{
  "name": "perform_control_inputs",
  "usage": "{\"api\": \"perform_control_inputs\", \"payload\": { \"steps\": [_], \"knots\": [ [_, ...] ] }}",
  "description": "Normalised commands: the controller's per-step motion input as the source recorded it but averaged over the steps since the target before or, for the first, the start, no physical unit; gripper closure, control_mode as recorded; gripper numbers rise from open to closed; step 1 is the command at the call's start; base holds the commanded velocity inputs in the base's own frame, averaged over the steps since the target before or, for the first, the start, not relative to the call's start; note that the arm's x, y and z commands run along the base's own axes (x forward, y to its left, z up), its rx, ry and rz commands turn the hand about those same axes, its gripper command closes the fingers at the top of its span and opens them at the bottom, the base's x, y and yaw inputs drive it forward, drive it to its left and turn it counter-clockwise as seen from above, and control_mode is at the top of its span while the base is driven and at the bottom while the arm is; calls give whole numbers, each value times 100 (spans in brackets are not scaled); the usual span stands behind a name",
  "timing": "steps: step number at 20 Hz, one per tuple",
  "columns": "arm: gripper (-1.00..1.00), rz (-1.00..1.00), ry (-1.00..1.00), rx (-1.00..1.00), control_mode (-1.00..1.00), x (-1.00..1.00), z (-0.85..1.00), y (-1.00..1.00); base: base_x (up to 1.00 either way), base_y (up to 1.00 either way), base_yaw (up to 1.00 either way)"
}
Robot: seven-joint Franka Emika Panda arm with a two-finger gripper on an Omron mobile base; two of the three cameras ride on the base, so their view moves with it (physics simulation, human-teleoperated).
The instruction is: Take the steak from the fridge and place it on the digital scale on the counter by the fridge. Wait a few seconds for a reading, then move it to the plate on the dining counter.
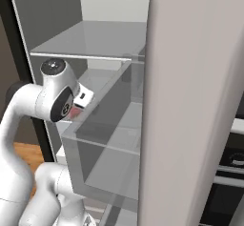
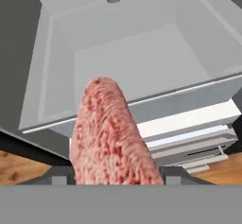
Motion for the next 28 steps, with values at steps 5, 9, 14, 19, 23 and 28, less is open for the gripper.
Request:
{"api": "perform_control_inputs", "payload": {
  "steps": [5,9,14,19,23,28],
  "knots": [
    [100,0,27,0,-100,-71,29,1,0,0,0],
    [100,0,26,-4,-100,-47,-1,2,0,0,0],
    [100,0,0,-4,100,-23,-6,9,-52,38,0],
    [100,0,0,0,100,0,0,0,-77,100,-17],
    [100,0,0,0,100,0,0,0,-67,89,-54],
    [100,0,0,0,100,0,0,0,-87,43,-73]
  ]
}}
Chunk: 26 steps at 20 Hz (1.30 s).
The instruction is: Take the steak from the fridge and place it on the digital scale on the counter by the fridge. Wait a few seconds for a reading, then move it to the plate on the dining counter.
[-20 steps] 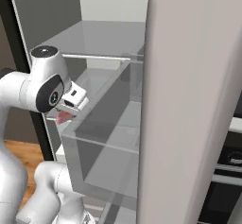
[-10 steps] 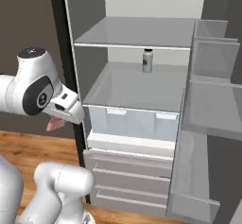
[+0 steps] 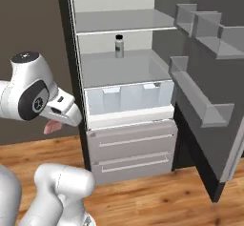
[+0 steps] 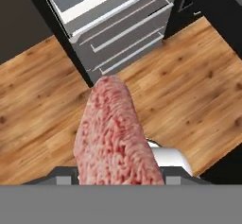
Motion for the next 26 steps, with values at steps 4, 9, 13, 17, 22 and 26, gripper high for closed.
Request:
{"api": "perform_control_inputs", "payload": {
  "steps": [4,9,13,17,22,26],
  "knots": [
    [100,0,0,0,100,0,0,0,-100,32,-74],
    [100,0,0,0,100,0,0,0,-100,34,-68],
    [100,0,0,0,100,0,0,0,-100,27,-66],
    [100,0,0,0,100,0,0,0,-100,33,-67],
    [100,0,0,0,100,0,0,0,-100,72,-46],
    [100,0,0,0,100,0,0,0,-96,98,-42]
  ]
}}
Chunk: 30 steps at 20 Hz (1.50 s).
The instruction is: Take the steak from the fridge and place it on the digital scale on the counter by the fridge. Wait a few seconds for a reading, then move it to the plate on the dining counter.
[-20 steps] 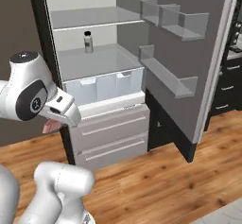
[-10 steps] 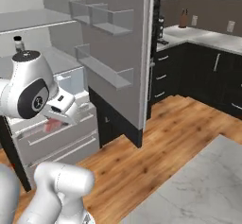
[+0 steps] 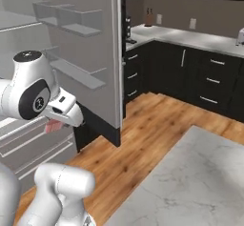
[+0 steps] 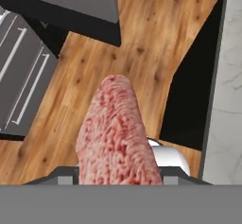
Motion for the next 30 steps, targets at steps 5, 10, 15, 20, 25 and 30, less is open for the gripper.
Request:
{"api": "perform_control_inputs", "payload": {
  "steps": [5,10,15,20,25,30],
  "knots": [
    [100,0,0,0,100,0,0,0,-58,100,-37],
    [100,0,0,0,100,0,0,0,-16,100,-16],
    [100,0,0,0,100,0,0,0,-38,99,-18],
    [100,0,0,0,100,0,0,0,-100,40,-30],
    [100,0,0,0,100,0,0,0,-100,19,-33],
    [100,0,0,0,100,0,0,0,-100,-1,-34]
  ]
}}
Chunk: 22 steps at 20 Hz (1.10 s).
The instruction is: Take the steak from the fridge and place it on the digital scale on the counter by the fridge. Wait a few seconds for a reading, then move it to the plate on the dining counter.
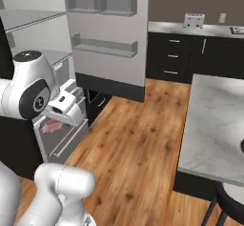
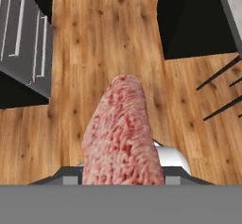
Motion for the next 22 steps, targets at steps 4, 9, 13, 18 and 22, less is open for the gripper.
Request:
{"api": "perform_control_inputs", "payload": {
  "steps": [4,9,13,18,22],
  "knots": [
    [100,0,0,0,100,0,0,0,-100,-40,-42],
    [100,0,0,0,100,0,0,0,-80,-76,-43],
    [100,0,0,0,100,0,0,0,-29,-100,-32],
    [100,0,0,0,100,0,0,0,-3,-100,-5],
    [100,0,0,0,100,0,0,0,0,-100,10]
  ]
}}
